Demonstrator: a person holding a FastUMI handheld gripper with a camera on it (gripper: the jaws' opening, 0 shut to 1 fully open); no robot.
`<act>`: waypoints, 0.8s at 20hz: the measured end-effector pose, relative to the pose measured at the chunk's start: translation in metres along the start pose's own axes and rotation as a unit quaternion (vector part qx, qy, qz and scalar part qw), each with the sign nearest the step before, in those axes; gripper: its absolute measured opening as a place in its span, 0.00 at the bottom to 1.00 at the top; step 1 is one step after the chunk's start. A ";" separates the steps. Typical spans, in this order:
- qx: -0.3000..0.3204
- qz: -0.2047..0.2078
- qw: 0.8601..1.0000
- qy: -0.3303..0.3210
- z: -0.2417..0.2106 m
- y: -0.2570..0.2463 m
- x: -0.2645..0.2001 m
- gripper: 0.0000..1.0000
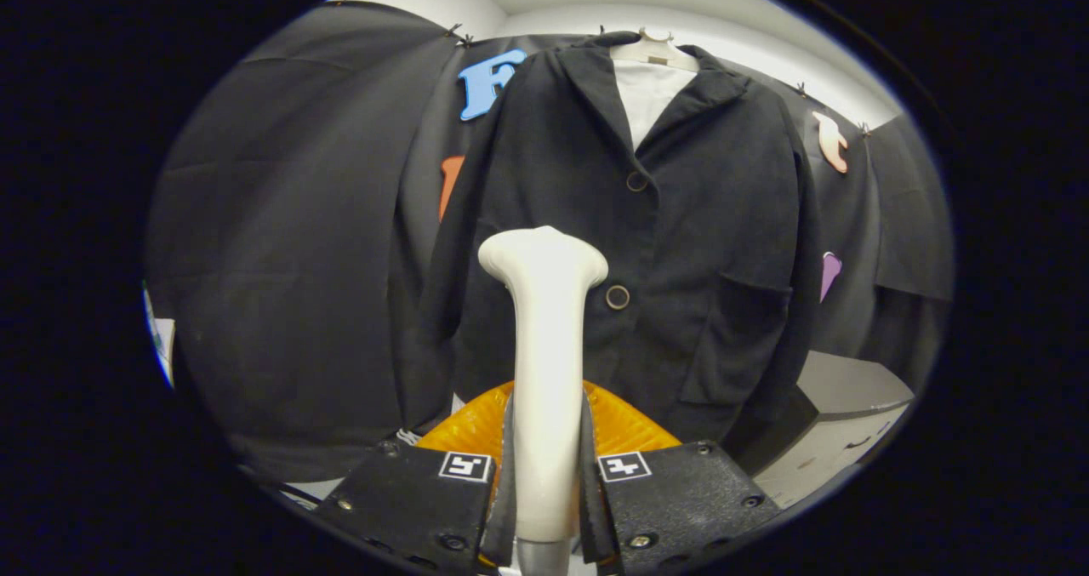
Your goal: Iron the clothes twice with a garment steamer, once on the left side and once on the right side.
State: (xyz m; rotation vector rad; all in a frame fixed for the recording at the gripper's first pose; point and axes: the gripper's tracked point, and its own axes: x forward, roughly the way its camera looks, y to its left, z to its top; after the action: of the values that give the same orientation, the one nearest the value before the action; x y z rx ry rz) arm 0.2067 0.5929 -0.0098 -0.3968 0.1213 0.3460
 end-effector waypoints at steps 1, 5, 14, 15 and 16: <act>-0.002 0.002 1.000 0.005 -0.006 -0.001 -0.002 0.33; -0.012 0.005 0.999 0.030 -0.036 -0.001 -0.006 0.33; -0.028 0.012 0.996 0.085 -0.094 -0.003 -0.016 0.33; -0.031 0.015 0.995 0.092 -0.100 -0.002 -0.015 0.33; -0.033 0.019 0.994 0.099 -0.106 -0.001 -0.015 0.33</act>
State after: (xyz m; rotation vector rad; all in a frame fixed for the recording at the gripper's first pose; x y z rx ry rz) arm 0.1882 0.5454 -0.1043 -0.4946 0.3130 0.3482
